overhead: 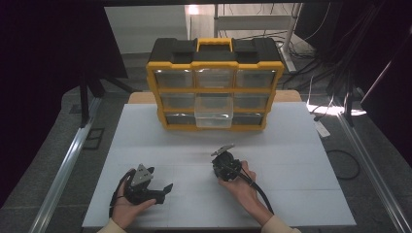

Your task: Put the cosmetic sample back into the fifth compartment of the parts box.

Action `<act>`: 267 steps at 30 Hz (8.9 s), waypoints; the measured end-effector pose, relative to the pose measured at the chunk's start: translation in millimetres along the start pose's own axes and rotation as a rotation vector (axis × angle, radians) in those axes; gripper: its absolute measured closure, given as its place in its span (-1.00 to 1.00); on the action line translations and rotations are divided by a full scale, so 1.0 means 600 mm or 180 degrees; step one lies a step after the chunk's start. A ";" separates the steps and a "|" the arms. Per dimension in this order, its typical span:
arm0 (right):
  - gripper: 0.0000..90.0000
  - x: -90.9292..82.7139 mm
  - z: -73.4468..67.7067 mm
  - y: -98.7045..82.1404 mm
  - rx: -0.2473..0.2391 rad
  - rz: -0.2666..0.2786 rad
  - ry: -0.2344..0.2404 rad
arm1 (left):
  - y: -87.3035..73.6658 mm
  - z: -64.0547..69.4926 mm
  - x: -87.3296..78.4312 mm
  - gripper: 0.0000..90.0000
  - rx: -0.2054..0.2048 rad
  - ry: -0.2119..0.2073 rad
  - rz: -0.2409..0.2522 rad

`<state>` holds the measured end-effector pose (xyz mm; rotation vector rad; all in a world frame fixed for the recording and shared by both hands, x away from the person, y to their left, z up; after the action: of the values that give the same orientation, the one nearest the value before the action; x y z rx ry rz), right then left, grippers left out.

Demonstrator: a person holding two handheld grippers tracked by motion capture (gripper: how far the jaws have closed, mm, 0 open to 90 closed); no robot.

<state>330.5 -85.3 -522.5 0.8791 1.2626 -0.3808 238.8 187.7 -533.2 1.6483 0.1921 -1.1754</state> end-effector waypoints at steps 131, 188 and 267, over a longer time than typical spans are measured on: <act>0.80 -0.286 0.090 0.029 0.0026 0.1978 0.0578 | 0.002 0.002 0.001 -0.80 0.0001 0.0027 0.0061; 0.80 -0.264 0.130 0.172 0.0148 0.1810 0.0300 | 0.002 0.002 -0.001 -0.79 0.0014 0.0019 0.0086; -0.54 -0.259 0.127 -0.017 -0.0020 0.2122 0.0340 | 0.014 0.015 -0.002 -0.80 0.0110 -0.0011 0.0134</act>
<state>327.6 -181.5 -378.0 1.2635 0.9916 0.2025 238.0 177.3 -526.8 1.6727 0.1349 -1.1556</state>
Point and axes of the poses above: each handheld gripper's, and its own axes: x roughly forward along the jaws, y roughly out of its top, z roughly to its right, the point moved 1 cm from there along x, roughly forward along the jaws, and after that the axes turned 11 degrees about -z, right-handed, at the moved point
